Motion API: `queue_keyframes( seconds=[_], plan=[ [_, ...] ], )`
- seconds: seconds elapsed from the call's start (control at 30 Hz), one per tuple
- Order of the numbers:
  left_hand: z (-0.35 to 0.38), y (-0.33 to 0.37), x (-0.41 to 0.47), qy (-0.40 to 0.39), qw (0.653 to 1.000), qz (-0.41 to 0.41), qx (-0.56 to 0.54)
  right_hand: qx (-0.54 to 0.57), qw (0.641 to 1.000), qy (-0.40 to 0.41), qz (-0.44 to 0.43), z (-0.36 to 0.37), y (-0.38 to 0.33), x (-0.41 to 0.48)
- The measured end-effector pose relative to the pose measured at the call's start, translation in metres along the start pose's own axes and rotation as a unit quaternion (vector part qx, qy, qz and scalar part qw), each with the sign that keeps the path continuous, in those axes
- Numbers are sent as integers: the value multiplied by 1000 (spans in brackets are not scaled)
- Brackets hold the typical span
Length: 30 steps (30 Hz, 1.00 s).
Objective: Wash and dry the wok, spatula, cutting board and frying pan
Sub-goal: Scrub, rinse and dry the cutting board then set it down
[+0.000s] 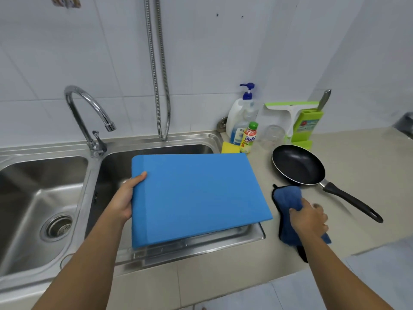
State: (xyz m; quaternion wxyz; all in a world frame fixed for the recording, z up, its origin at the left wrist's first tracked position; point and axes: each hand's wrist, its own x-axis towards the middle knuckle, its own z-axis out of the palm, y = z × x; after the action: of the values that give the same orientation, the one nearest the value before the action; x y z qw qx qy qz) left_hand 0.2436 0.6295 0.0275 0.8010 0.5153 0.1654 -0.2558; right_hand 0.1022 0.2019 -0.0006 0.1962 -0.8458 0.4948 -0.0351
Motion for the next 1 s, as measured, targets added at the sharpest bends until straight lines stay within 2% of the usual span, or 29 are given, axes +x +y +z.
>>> queue_keyframes(
  seconds=[0.07,0.13,0.23,0.33,0.4,0.5,0.8,1.0],
  plan=[
    [1,0,0,0,1000,1,3,52,997,48,-17,-1,-6,2],
    [4,1,1,-5,1000,-1,10,84,994,43,-58,-5,-21,3],
    [11,4,1,-14,1000,6,16,189,976,-49,-95,-3,-55,4],
    [18,10,3,-19,999,14,22,301,934,-184,-62,0,-85,-1],
    [24,15,4,-28,999,15,32,333,912,-234,-47,2,-95,-2],
    [34,26,9,-38,997,30,61,345,916,-196,-54,3,-94,-2],
    [121,39,36,-49,954,134,263,410,909,-48,48,-40,-36,-25],
    [197,9,41,-138,939,144,281,427,897,40,103,-80,30,-30]
  ],
)
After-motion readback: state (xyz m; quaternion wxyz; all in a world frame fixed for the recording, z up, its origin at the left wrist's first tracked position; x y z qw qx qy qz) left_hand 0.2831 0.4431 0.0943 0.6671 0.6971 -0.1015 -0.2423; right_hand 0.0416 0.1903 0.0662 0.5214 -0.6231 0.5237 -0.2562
